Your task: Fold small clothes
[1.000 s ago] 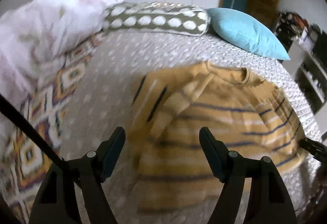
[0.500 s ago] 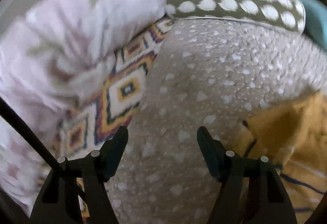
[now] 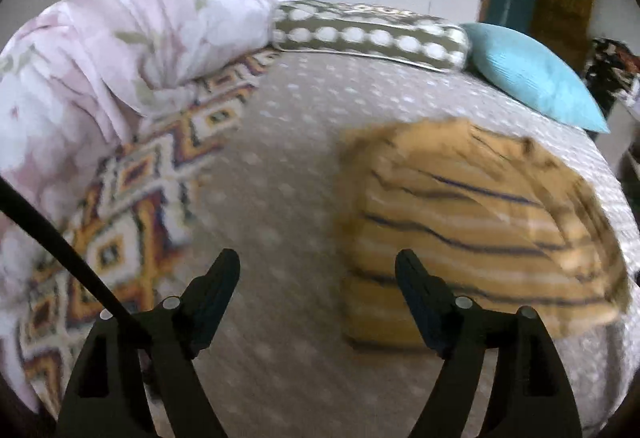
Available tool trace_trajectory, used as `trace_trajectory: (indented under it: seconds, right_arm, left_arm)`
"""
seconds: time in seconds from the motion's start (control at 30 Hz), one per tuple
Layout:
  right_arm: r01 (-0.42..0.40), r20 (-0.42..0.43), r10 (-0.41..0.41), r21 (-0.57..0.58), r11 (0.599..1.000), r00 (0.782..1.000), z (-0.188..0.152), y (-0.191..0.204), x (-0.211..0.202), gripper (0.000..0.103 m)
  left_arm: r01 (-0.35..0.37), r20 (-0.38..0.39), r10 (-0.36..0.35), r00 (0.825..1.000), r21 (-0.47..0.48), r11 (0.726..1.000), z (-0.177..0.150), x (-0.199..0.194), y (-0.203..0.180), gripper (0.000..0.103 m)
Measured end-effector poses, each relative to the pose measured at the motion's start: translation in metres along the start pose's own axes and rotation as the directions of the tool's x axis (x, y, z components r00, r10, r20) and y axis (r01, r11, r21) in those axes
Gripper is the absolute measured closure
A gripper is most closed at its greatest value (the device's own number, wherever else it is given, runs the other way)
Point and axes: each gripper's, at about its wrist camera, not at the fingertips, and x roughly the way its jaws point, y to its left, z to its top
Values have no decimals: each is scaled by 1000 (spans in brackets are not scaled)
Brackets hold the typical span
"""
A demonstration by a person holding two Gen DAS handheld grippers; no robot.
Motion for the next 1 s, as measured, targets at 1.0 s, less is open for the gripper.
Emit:
trace_trajectory:
  seconds: [1.0]
  right_arm:
    - [368, -87, -364, 26, 930, 927, 23, -74, 78, 0]
  left_arm:
    - [-38, -46, 48, 998, 186, 982, -83, 6, -152, 15]
